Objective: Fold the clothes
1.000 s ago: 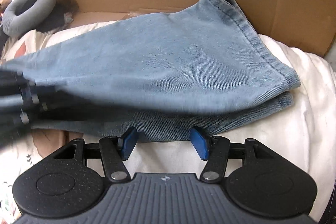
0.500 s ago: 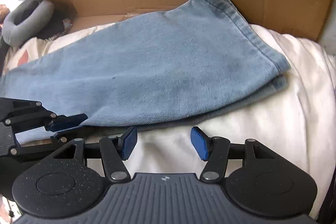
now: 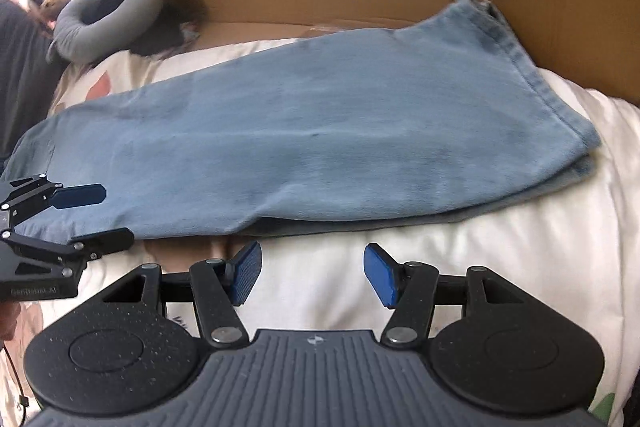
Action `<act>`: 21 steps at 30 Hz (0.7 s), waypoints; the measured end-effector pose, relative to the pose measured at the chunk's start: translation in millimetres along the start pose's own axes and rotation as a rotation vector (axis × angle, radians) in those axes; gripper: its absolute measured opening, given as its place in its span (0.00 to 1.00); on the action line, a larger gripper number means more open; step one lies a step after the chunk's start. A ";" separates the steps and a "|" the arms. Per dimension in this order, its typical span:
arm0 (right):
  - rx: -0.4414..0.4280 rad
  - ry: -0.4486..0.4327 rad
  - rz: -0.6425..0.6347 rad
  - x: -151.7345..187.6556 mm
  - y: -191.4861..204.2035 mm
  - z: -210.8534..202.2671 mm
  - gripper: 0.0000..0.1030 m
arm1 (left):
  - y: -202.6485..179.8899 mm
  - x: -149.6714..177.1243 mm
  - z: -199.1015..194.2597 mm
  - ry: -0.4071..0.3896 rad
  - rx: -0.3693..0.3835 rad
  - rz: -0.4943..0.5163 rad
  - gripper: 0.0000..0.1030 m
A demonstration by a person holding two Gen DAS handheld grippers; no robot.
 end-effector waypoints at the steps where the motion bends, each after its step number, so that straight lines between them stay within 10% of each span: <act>1: -0.007 0.002 0.004 -1.1 3.6 0.0 0.61 | 4.3 2.8 -2.8 0.004 -0.011 0.001 0.72; 15: -0.112 0.016 -0.024 -22.6 68.9 -2.9 0.60 | 27.7 40.1 -1.6 0.105 -0.085 0.014 0.82; 21: -0.148 0.045 -0.062 -15.6 94.8 5.5 0.61 | 54.6 26.4 -10.9 0.063 -0.139 -0.102 0.60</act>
Point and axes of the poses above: each gripper's, at about its wrist camera, not at the fingertips, and z roughly the way its jaws point, y to its left, x to its underside, the point moved 7 cm from there along z, roughly the way its jaws point, and after that the axes turned 15 degrees about -y, right-handed, at the moved point
